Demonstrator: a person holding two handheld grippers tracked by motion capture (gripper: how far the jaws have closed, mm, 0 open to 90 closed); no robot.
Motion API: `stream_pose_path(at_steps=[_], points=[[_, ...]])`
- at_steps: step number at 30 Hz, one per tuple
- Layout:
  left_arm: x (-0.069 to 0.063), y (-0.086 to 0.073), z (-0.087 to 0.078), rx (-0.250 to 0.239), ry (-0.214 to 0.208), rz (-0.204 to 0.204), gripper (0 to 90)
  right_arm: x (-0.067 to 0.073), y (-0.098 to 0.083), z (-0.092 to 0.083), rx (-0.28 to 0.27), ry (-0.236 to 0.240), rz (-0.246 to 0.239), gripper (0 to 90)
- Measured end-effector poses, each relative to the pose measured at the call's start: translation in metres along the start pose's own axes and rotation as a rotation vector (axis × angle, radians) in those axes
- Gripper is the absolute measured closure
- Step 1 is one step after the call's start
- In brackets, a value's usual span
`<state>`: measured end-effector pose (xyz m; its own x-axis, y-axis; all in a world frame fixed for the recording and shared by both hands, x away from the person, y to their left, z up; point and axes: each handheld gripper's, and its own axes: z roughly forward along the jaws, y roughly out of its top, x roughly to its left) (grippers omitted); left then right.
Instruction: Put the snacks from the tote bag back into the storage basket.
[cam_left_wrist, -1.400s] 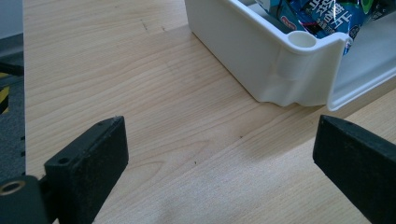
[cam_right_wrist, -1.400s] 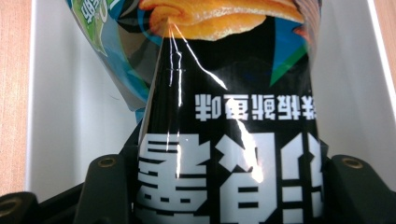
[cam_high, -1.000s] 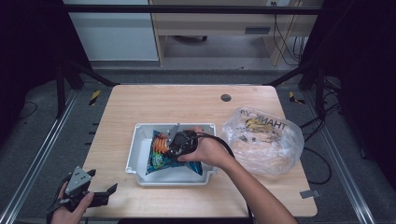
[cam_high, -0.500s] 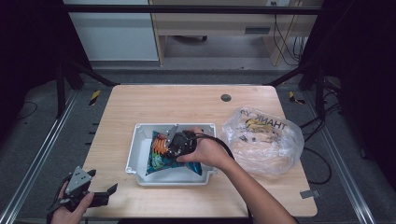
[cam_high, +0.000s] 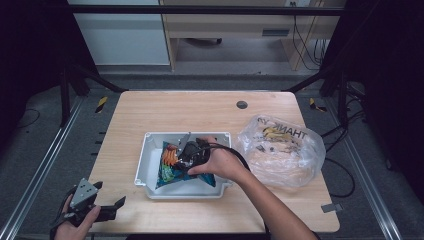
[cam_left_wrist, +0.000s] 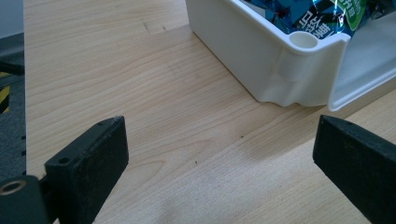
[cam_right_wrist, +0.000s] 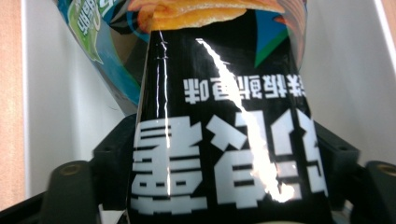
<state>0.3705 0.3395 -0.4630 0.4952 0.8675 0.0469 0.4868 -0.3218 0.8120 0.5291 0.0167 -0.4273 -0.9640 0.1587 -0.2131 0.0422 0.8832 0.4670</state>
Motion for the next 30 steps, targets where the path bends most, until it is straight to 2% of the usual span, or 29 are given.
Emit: stream_pose_path(at_steps=[6,9,20,30], points=[[0.0,0.0,0.0,0.004,-0.002,0.003,3.2,0.001,0.001,-0.002,-0.015,0.009,0.028,12.9],[0.0,0.0,0.0,0.004,0.0,0.001,3.1,0.002,0.001,-0.006,-0.041,0.005,0.043,8.0],[0.001,-0.001,0.0,0.007,0.001,-0.006,3.1,0.0,-0.003,-0.026,-0.069,-0.011,0.047,6.5],[0.003,-0.002,0.0,0.009,0.009,-0.012,3.1,-0.003,-0.007,-0.051,-0.139,-0.039,0.077,5.7]])
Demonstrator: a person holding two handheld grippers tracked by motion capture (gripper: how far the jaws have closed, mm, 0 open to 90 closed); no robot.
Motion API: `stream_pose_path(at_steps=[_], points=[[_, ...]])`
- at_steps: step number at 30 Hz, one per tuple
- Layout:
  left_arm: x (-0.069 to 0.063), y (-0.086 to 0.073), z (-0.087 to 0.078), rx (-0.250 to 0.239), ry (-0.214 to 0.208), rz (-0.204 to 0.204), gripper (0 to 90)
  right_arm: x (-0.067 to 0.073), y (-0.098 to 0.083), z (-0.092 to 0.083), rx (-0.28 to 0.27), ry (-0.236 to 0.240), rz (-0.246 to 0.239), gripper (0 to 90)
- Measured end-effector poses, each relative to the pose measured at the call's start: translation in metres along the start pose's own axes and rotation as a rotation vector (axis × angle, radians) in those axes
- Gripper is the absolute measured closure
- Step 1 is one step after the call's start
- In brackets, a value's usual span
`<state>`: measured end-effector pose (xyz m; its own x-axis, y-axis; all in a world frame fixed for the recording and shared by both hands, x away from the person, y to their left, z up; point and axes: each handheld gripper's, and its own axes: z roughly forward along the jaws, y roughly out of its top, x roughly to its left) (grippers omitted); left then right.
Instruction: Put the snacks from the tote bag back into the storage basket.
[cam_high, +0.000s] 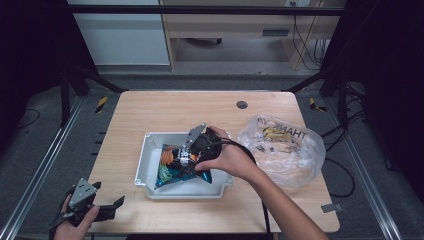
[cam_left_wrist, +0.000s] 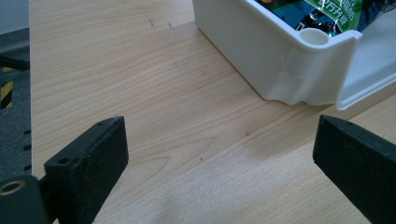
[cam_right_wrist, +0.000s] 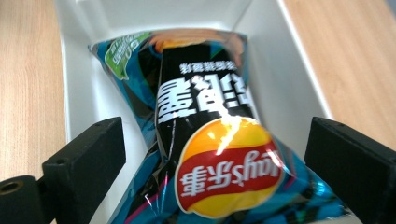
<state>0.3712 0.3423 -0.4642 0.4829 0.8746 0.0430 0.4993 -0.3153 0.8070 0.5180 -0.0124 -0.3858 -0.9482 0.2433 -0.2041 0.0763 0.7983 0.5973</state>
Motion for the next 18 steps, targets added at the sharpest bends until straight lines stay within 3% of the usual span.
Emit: stream_pose_path(at_steps=[12,18], points=[[0.0,0.0,0.002,0.0,0.003,-0.004,3.0,-0.008,0.0,-0.03,-0.067,-0.072,0.07,5.7],[0.0,0.0,0.002,0.003,0.008,-0.007,3.1,-0.014,-0.002,-0.045,-0.115,-0.143,0.125,5.0]])
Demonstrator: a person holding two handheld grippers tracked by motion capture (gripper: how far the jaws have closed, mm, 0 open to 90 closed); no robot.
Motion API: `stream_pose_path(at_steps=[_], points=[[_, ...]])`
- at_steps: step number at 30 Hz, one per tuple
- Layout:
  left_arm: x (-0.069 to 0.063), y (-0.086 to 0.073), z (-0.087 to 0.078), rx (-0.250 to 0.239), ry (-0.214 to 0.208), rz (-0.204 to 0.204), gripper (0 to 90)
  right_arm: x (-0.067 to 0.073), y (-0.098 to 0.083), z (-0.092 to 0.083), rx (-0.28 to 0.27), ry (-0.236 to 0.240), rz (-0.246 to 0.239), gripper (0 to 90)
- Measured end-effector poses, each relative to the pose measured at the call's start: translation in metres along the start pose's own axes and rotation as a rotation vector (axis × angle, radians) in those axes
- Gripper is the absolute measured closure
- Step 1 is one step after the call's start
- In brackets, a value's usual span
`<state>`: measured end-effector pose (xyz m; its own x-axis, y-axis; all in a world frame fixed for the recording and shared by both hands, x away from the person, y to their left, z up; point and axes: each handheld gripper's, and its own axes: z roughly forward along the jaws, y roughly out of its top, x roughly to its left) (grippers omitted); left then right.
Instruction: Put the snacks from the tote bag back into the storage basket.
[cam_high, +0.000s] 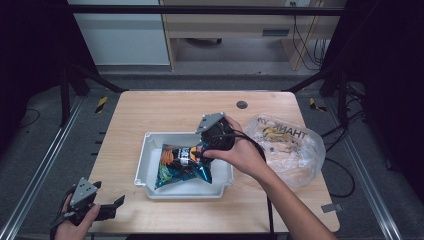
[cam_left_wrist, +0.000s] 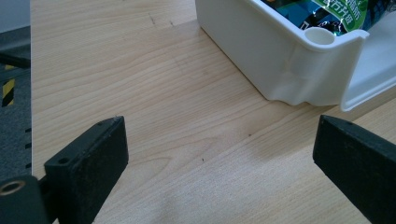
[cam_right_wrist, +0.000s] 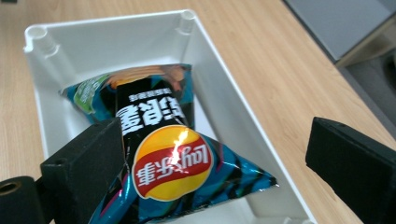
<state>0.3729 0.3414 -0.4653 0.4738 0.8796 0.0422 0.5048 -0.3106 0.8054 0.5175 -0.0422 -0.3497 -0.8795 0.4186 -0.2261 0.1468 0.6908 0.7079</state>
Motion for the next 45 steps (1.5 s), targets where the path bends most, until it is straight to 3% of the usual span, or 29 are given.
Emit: stream_pose_path(at_steps=[8,29,45], points=[[-0.001,-0.001,-0.002,-0.004,-0.005,0.013,3.0,-0.004,-0.006,-0.029,-0.054,-0.081,0.045,5.4],[-0.001,-0.001,-0.003,-0.009,0.002,0.002,3.0,-0.006,-0.029,-0.095,-0.14,-0.232,0.14,5.2],[0.0,-0.002,-0.003,-0.012,0.027,-0.002,2.8,-0.006,-0.068,-0.136,-0.198,-0.358,0.248,5.0]])
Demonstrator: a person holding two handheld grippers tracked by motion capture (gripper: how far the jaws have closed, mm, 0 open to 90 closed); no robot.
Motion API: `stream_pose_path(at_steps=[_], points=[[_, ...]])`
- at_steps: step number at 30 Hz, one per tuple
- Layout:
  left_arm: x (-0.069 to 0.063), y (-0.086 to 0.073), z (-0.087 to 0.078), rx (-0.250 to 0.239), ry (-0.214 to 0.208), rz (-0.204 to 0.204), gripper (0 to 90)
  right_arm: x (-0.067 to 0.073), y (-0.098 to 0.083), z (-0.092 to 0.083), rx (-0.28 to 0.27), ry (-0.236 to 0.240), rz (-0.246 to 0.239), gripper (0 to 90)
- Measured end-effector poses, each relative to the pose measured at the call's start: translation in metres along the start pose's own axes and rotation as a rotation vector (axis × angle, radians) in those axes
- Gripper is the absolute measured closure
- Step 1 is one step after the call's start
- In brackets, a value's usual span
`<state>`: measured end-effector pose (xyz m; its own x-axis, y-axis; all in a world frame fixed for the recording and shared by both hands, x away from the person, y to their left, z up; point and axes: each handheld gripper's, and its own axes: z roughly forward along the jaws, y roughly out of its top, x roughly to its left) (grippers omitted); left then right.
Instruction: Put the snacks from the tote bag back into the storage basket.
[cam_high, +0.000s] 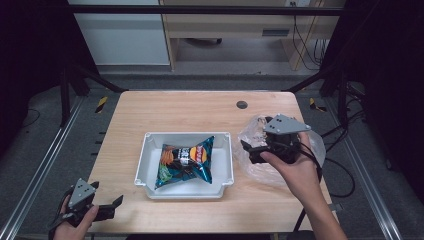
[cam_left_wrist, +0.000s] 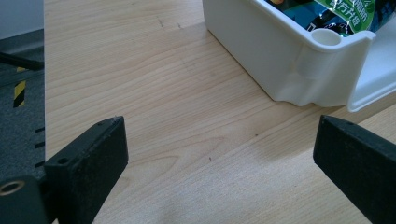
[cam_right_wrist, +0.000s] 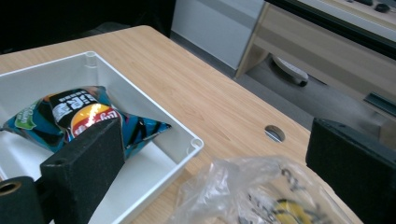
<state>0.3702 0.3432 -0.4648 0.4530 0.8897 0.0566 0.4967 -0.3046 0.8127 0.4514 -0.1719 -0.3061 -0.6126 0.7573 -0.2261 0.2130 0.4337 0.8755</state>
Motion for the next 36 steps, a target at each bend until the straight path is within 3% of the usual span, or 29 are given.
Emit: stream_pose_path(at_steps=[10,20,36], points=[[0.001,0.0,0.001,0.002,0.015,-0.011,2.9,-0.014,-0.033,-0.017,0.006,-0.098,0.079,5.4],[0.002,-0.001,0.001,0.006,0.023,-0.012,2.9,-0.02,-0.073,-0.021,0.042,-0.152,0.129,5.5],[0.002,-0.001,0.002,0.01,0.034,-0.007,2.9,-0.009,-0.123,-0.007,0.116,-0.156,0.159,5.9]])
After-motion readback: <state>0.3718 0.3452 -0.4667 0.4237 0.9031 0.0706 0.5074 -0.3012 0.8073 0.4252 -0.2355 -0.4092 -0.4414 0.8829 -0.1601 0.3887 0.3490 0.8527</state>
